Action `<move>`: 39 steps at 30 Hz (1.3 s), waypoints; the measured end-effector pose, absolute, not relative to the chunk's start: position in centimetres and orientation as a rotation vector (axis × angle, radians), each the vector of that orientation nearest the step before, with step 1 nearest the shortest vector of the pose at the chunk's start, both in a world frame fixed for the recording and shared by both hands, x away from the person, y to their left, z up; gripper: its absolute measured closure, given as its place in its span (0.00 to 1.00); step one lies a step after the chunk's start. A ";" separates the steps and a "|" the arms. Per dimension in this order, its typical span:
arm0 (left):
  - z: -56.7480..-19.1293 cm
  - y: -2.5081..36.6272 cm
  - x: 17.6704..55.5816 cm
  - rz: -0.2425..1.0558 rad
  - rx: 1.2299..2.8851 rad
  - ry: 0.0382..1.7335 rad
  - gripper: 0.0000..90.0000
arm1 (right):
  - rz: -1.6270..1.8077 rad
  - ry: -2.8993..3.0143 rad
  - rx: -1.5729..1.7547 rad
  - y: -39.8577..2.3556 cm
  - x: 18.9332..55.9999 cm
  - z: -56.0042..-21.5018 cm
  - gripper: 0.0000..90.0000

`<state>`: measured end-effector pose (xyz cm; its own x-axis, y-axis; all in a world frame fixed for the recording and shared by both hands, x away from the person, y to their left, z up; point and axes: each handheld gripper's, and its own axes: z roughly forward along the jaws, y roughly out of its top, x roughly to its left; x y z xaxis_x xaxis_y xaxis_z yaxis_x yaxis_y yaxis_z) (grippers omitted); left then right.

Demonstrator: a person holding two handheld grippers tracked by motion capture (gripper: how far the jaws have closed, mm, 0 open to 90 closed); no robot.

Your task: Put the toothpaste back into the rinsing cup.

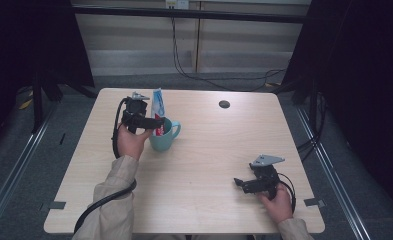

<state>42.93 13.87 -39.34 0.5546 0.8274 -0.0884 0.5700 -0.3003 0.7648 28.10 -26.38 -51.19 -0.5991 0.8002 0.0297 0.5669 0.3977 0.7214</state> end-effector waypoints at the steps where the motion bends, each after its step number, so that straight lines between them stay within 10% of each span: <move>1: -39.3 14.0 42.9 0.411 1.999 1.125 0.23 | 1.018 2.338 1.189 -26.4 28.1 -51.2 0.14; 39: -39.7 19.2 39.1 0.348 1.915 1.115 0.19 | 1.017 2.338 1.189 -26.4 28.1 -51.2 0.14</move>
